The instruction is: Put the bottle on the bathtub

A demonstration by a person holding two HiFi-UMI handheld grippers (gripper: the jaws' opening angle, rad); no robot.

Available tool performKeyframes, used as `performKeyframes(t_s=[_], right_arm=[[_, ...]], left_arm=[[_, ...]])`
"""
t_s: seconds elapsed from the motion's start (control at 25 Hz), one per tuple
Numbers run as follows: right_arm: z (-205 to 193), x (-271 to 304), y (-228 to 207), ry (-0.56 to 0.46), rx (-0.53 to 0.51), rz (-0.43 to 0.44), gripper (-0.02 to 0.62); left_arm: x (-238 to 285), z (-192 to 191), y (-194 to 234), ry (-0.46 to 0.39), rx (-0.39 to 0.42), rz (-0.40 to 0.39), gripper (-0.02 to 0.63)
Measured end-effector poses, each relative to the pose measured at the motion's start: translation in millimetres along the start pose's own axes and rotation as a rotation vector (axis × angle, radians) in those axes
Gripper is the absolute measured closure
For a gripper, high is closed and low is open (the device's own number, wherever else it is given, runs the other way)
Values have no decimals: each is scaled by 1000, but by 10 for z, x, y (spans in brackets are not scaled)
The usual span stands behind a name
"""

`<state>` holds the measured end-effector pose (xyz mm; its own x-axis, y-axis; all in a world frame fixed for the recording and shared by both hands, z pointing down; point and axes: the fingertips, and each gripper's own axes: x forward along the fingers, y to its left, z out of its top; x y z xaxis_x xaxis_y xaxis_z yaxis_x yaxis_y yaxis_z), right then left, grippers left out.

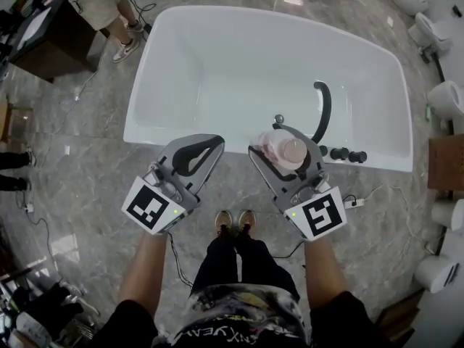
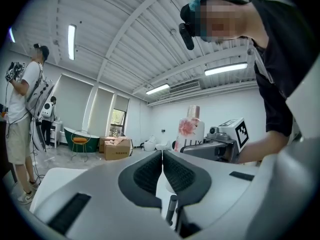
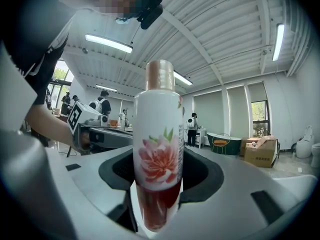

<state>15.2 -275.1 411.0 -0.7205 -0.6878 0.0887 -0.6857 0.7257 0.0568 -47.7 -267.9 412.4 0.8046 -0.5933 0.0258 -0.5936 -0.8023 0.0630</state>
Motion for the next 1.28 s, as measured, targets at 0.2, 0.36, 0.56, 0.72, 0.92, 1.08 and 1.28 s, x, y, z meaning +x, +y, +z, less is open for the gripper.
performKeyframes(t_s=[0.2, 0.36, 0.56, 0.72, 0.92, 1.08, 1.28], right_arm=[[-399, 128, 4, 15, 2, -17, 367], [-762, 164, 73, 46, 1, -22, 367], [-1092, 224, 73, 35, -2, -49, 367], [-1344, 259, 67, 42, -6, -59, 367], [-1598, 341, 62, 43, -14, -63, 367], [-1791, 402, 81, 47, -18, -64, 367], [-2050, 467, 69, 70, -13, -72, 367]], left_arm=[[32, -328, 71, -7, 12, 5, 582], [-1, -628, 123, -8, 6, 21, 583], [-5, -975, 182, 8, 1, 36, 583], [-3, -1190, 194, 18, -1, 40, 583], [-10, -1427, 219, 30, -3, 44, 581], [-15, -1585, 235, 31, -8, 47, 583], [-16, -1751, 287, 35, -13, 51, 583]])
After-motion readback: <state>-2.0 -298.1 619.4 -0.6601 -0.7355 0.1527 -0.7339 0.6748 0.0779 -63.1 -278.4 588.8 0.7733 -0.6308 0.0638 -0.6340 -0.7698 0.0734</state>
